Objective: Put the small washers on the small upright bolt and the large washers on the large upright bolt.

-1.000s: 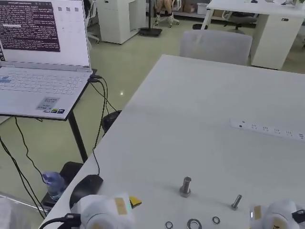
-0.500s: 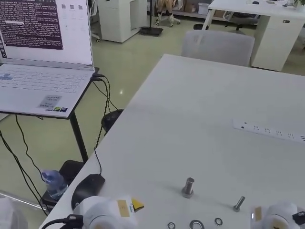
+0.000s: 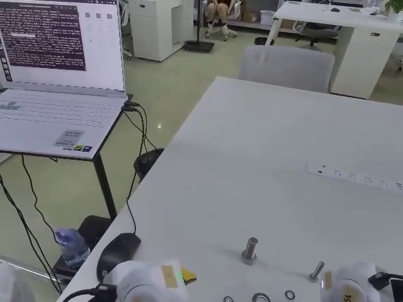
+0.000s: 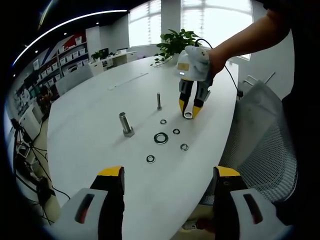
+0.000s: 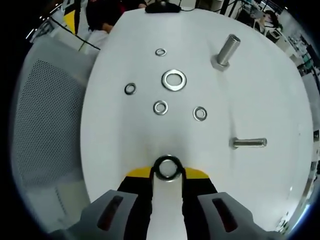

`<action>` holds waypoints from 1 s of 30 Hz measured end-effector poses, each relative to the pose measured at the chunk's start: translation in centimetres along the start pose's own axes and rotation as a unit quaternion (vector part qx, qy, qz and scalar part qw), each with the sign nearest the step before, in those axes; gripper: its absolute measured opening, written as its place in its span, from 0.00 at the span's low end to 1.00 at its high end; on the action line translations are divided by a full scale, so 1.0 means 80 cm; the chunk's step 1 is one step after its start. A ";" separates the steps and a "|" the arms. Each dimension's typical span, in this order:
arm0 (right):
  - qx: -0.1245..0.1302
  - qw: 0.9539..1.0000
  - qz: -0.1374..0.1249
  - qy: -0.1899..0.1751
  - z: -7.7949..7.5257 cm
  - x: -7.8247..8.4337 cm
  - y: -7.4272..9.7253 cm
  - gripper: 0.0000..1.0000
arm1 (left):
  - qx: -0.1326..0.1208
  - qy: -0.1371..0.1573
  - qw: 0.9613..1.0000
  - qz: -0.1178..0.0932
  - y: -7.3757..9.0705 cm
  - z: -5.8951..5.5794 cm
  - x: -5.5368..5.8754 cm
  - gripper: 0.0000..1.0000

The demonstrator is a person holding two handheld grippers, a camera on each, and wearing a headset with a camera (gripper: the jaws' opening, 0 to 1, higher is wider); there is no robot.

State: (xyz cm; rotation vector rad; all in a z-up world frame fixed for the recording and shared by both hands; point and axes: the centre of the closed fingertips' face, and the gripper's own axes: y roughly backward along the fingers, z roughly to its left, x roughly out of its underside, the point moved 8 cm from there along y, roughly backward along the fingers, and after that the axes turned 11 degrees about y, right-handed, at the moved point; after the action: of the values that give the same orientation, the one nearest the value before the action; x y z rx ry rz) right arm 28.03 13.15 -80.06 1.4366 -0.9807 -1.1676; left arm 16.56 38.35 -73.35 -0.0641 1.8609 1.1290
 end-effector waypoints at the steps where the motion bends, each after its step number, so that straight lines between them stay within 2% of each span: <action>1: 0.000 1.000 0.000 0.001 0.000 0.000 0.000 0.21 | 0.000 0.001 1.000 -0.002 0.000 -0.001 0.000 0.72; 3: -0.001 1.000 -0.004 -0.007 -0.001 0.001 0.000 0.21 | 0.001 0.005 1.000 -0.010 0.000 -0.002 -0.001 0.73; 9: -0.005 1.000 -0.015 -0.021 0.003 -0.001 0.007 0.21 | -0.001 0.007 1.000 -0.004 -0.001 0.001 0.005 0.74; 14: -0.003 0.999 -0.027 -0.026 -0.002 -0.008 0.027 0.21 | 0.001 0.020 1.000 -0.016 0.001 0.004 0.002 0.77; 20: -0.011 0.999 -0.038 -0.025 -0.012 -0.015 0.053 0.21 | 0.014 0.021 1.000 -0.015 -0.001 0.002 0.001 0.79; 26: -0.011 0.998 -0.050 -0.029 -0.022 -0.026 0.073 0.21 | 0.020 0.026 0.999 -0.025 -0.001 0.000 -0.001 0.77; 30: -0.005 0.998 -0.050 -0.024 -0.028 -0.033 0.080 0.21 | 0.018 0.028 0.999 -0.025 -0.002 0.001 0.000 0.79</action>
State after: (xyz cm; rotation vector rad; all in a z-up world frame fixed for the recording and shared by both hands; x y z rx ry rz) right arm 29.71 15.03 -73.20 1.4691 -0.9450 -1.2835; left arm 16.69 38.29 -73.45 -0.1220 1.9180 1.0686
